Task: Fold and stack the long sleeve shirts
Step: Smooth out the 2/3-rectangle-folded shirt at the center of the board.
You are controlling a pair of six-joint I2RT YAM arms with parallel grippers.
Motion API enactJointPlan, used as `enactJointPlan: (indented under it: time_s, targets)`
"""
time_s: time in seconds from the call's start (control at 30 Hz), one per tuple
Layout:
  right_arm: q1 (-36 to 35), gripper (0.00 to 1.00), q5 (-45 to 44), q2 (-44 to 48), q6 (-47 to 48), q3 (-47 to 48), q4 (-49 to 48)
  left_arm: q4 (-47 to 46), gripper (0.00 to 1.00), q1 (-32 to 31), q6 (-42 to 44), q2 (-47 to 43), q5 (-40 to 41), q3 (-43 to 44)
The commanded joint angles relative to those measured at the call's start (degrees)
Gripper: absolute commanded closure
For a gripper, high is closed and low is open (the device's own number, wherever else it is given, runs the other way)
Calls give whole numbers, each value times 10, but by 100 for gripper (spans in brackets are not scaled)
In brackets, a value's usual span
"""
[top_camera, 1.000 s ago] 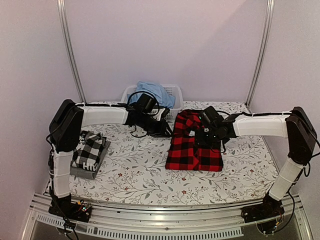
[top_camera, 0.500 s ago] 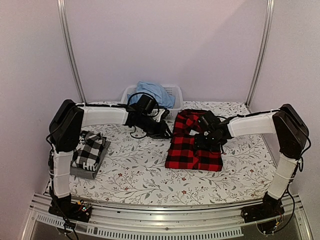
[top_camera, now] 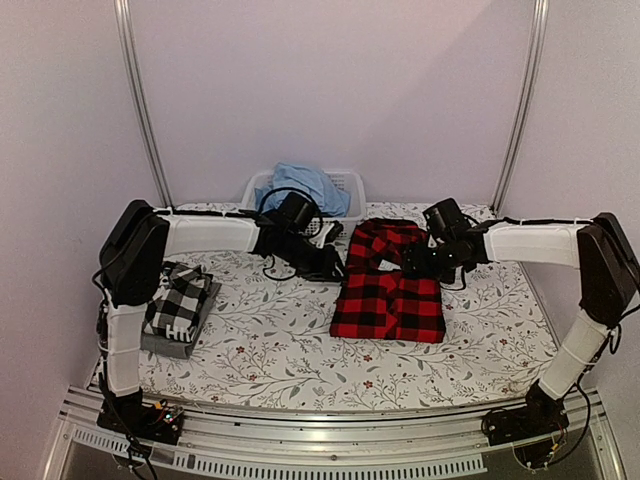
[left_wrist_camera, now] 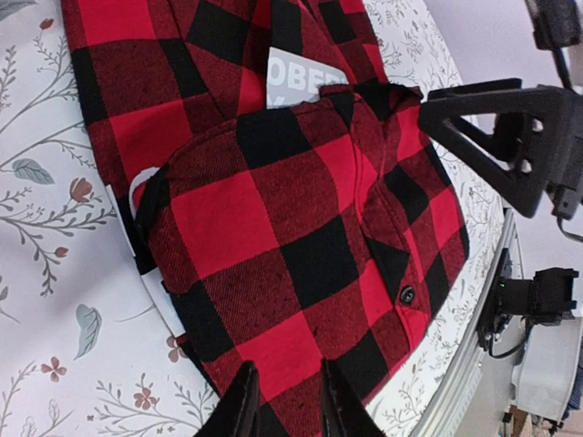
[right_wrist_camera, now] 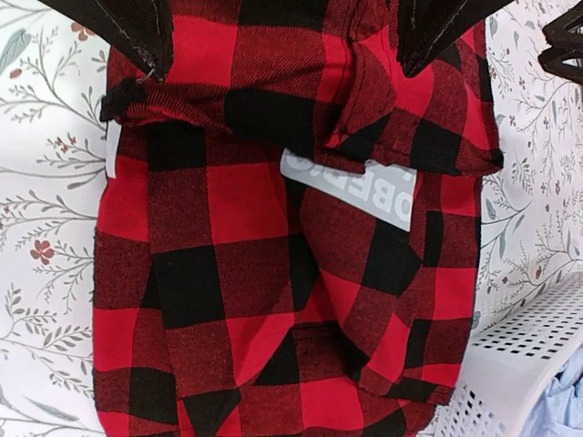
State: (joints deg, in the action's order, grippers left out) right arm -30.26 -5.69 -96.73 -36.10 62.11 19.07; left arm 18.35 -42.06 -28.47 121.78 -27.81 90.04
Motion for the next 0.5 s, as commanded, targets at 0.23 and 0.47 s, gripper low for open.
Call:
enactJointPlan:
  time_s: [0.23,0.47]
  targets:
    - [53,17,88,-140,70,18,-82,23,77,-52,-1,-22,5,8]
    - [53,16,41,-65,81,2,-43,-24,77,-102,-35,16,-30,59]
